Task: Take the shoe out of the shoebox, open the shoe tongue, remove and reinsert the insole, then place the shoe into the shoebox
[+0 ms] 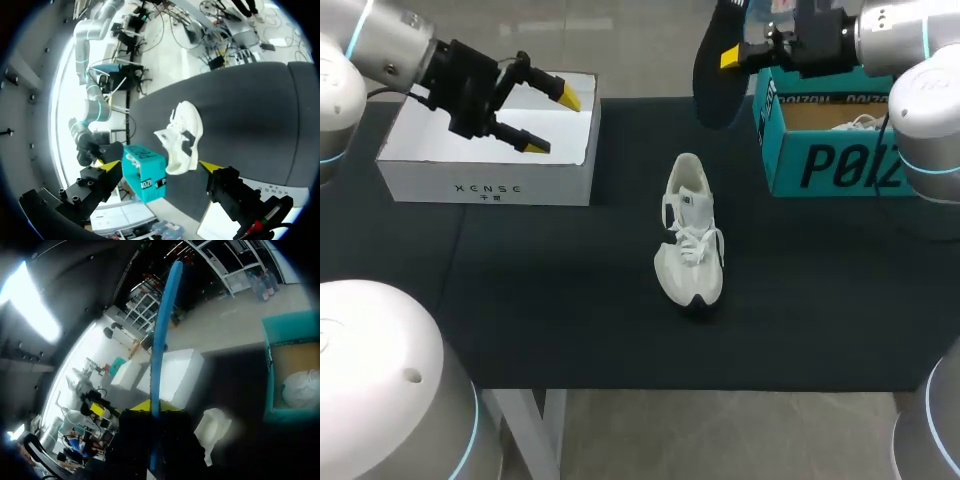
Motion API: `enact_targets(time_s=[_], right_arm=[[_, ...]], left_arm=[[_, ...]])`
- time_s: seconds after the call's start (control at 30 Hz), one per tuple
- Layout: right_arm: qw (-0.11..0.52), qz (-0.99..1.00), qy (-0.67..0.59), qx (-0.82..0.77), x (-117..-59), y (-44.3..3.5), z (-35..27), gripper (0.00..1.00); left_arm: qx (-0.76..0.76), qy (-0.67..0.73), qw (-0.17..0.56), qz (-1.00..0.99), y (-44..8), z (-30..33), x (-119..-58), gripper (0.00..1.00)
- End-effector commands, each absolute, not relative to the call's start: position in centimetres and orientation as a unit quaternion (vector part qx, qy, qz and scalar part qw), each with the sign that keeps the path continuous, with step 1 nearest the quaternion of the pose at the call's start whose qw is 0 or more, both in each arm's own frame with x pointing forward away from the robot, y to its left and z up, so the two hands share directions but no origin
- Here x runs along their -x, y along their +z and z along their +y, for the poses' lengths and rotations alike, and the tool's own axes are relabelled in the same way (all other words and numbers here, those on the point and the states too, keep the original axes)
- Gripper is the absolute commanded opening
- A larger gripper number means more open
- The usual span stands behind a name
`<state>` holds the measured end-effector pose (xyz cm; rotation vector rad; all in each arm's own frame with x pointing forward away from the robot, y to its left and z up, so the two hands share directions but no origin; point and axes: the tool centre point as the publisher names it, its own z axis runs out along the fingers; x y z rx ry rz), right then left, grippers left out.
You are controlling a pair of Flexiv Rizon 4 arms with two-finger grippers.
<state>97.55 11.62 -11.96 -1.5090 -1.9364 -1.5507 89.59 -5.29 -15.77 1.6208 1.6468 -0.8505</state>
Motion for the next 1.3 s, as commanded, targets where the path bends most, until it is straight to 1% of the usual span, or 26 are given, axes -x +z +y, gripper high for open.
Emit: enact_targets(time_s=[0.03, 0.27, 0.47, 0.63, 0.73, 0.77, 0.97, 1.17, 1.2, 1.23, 1.3], right_arm=[[-0.116, -0.736, -0.446, 0.495, -97.4, -11.7, 12.3, 0.0], [-0.116, -0.736, -0.446, 0.495, -97.4, -11.7, 12.3, 0.0], [-0.102, -0.741, -0.459, 0.48, -98.9, -14.3, 13.5, 0.0], [-0.078, -0.731, -0.479, 0.479, -100.2, -15.9, 14.6, 0.0], [-0.054, -0.728, -0.492, 0.475, -100.8, -16.8, 15.3, 0.0], [-0.055, -0.728, -0.494, 0.472, -100.8, -17.0, 15.5, 0.0], [-0.035, -0.739, -0.528, 0.416, -101.3, -18.9, 16.5, 0.0], [0.019, -0.735, -0.564, 0.376, -101.5, -21.1, 16.4, 0.0], [0.013, -0.754, -0.539, 0.376, -101.5, -21.4, 16.3, 0.0], [-0.006, -0.777, -0.513, 0.365, -101.5, -21.6, 16.3, 0.0], [-0.006, -0.777, -0.513, 0.365, -101.5, -21.6, 16.3, 0.0]], left_arm=[[-0.621, -0.324, 0.332, 0.631, -15.7, -5.3, -89.6, 1.0], [-0.621, -0.324, 0.332, 0.631, -15.7, -5.3, -89.6, 1.0], [-0.621, -0.324, 0.332, 0.631, -15.7, -5.3, -89.6, 1.0], [-0.621, -0.324, 0.332, 0.631, -15.7, -5.3, -89.6, 1.0], [-0.621, -0.324, 0.332, 0.631, -15.7, -5.3, -89.6, 1.0], [-0.621, -0.324, 0.332, 0.631, -15.7, -5.3, -89.6, 1.0], [-0.621, -0.324, 0.332, 0.631, -15.7, -5.3, -89.6, 1.0], [-0.621, -0.324, 0.332, 0.631, -15.7, -5.3, -89.6, 1.0], [-0.621, -0.324, 0.332, 0.631, -15.7, -5.3, -89.6, 1.0], [-0.621, -0.324, 0.332, 0.631, -15.7, -5.3, -89.6, 1.0], [-0.621, -0.324, 0.332, 0.631, -15.7, -5.3, -89.6, 1.0]])
